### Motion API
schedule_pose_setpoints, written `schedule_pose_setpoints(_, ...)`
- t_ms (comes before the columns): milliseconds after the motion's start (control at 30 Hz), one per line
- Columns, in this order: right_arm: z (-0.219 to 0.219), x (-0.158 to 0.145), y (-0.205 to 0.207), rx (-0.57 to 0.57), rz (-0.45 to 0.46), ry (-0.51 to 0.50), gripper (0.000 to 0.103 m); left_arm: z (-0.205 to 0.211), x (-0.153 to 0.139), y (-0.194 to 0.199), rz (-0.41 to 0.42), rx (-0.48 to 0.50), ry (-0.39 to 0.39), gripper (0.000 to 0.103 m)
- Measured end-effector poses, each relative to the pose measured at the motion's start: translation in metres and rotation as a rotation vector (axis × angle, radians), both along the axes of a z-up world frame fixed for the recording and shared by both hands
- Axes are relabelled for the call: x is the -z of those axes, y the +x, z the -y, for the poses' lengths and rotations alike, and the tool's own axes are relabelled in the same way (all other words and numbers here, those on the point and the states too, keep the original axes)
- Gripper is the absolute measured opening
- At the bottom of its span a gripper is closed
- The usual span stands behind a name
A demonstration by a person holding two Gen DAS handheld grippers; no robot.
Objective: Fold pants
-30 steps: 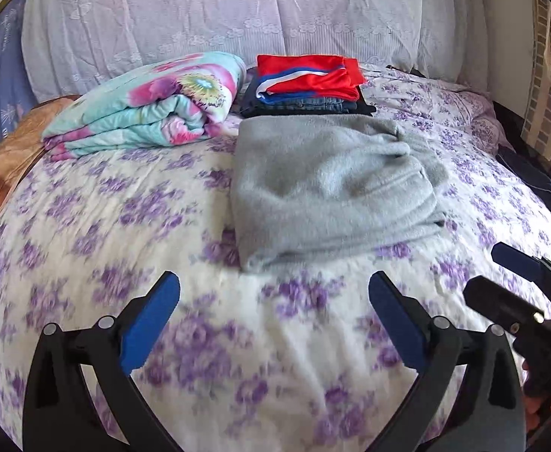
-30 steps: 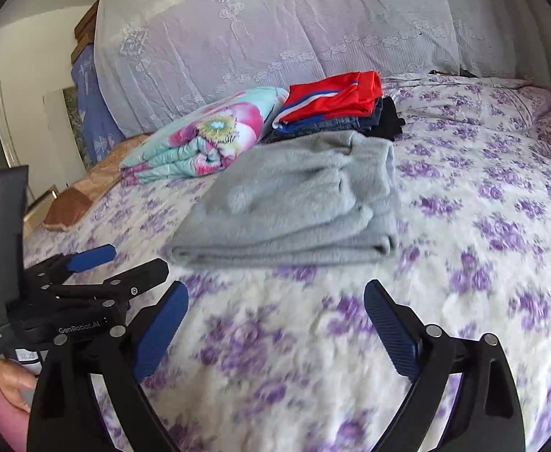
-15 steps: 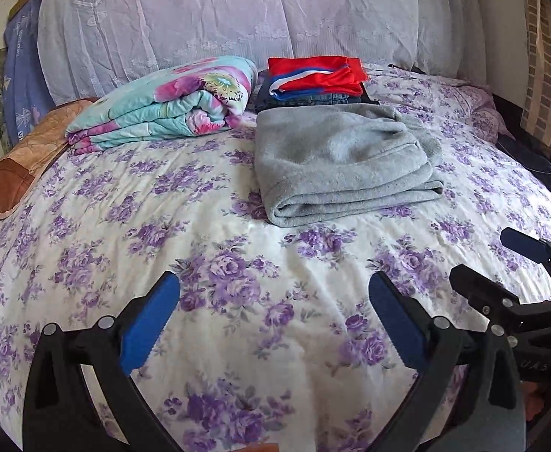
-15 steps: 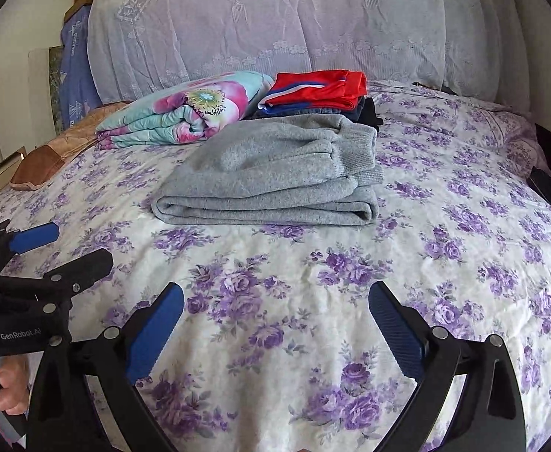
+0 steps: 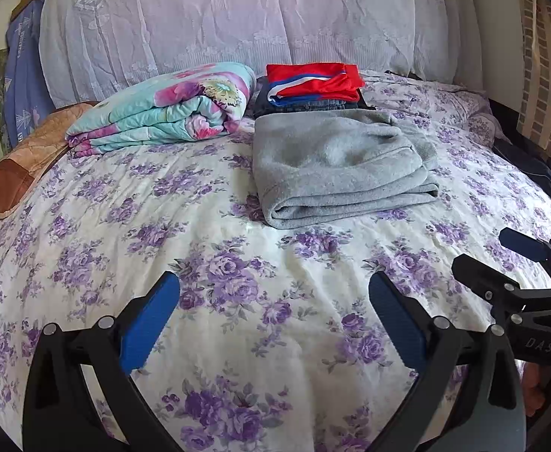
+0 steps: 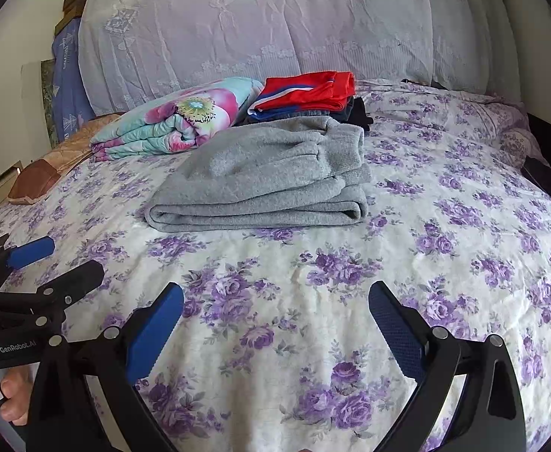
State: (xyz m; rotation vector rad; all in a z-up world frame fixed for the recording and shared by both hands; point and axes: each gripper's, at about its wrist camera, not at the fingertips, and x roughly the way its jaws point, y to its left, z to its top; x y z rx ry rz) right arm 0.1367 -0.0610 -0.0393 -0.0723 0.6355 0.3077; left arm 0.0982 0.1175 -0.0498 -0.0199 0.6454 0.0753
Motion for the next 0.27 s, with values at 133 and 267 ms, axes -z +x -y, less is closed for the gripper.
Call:
schedule_pose_setpoints(133, 0.0012, 0.001, 0.001, 0.002, -0.006, 0.008, 0.099, -0.0003, -0.0007, 0.0001, 0.002, 0.004, 0.001, 0.098)
schedule_pose_setpoints(267, 0.0013, 0.0012, 0.0, 0.001, -0.002, 0.008, 0.099, -0.0004, -0.0021, 0.0009, 0.002, 0.004, 0.009, 0.098)
